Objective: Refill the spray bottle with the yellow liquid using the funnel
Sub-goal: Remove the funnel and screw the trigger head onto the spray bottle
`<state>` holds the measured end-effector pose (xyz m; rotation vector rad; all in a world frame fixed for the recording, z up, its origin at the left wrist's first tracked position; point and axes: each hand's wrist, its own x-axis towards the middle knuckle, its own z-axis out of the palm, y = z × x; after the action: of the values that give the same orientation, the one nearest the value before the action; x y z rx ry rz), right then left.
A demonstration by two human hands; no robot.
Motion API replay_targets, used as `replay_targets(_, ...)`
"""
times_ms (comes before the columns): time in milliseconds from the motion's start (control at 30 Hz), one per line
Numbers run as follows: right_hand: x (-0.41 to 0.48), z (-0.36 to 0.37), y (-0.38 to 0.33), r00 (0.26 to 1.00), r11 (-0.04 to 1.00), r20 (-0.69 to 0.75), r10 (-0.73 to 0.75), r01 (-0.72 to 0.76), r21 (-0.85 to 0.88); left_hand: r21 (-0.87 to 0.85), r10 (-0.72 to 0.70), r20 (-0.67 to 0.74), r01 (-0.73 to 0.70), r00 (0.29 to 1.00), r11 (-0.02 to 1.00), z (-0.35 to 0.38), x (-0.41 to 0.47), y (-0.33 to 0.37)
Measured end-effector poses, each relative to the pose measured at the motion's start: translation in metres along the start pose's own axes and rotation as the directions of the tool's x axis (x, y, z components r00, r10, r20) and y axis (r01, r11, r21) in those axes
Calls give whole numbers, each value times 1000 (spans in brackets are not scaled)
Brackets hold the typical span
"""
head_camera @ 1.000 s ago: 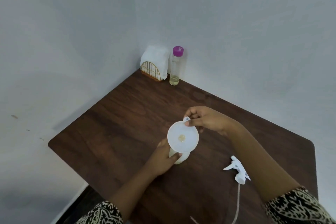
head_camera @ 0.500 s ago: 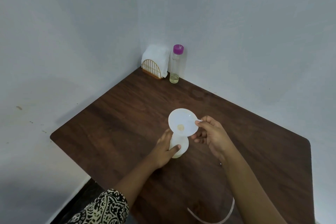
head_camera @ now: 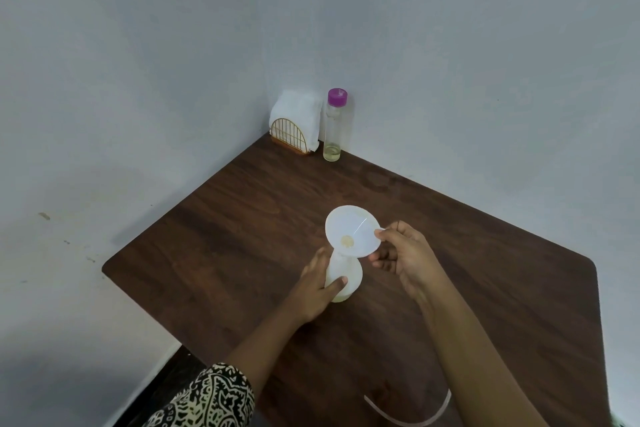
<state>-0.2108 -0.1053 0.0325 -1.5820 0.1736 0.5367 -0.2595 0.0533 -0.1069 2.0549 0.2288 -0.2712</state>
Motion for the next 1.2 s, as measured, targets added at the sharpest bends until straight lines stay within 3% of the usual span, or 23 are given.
replay_targets(533, -3, 1, 1, 998, 997, -39, -54, 52, -57, 70, 20, -35, -17, 999, 997, 2, 2, -2)
replay_targets(867, -7, -4, -2, 998, 994, -54, -43, 48, 94, 85, 11, -27, -9, 1000, 996, -2, 0, 3)
replay_targets(1100, -2, -17, -21, 999, 958, 5, -45, 41, 283, -160, -8, 29, 13, 1000, 987, -9, 2, 0)
replay_targets(1200, 10, -23, -32, 998, 948, 47, -49, 31, 317, -294, 47, 0, -45, 999, 955, -25, 5, 0)
